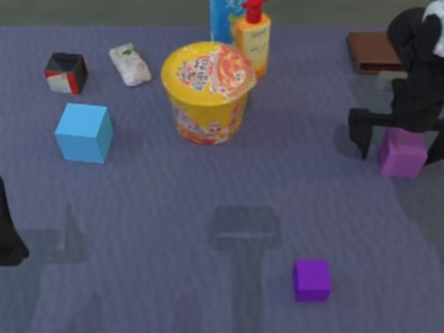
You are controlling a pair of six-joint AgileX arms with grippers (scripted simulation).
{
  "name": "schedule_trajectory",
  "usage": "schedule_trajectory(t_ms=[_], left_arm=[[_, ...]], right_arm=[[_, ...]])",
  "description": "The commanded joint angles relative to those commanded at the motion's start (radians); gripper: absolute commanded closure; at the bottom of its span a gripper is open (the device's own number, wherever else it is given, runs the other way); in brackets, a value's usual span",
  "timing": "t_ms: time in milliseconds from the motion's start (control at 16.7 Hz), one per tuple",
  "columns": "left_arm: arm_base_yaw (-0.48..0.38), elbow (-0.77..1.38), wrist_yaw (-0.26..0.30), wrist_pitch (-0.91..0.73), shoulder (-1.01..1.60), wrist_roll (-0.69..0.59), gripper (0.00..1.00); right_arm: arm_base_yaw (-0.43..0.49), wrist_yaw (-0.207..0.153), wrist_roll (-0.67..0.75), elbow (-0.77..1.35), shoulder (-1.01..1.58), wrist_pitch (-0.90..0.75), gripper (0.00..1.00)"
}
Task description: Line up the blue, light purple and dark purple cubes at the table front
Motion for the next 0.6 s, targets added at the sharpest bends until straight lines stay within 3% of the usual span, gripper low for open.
schedule_trajectory(t_ms=[300, 600], left_arm=[[0.0, 0.0, 0.0, 0.0, 0.0, 0.0, 0.0], [0.0, 0.0, 0.0, 0.0, 0.0, 0.0, 0.0]], right_arm=[[0.0, 0.0, 0.0, -0.023, 0.01, 0.027, 0.0], [0.0, 0.0, 0.0, -0.023, 0.01, 0.027, 0.38]])
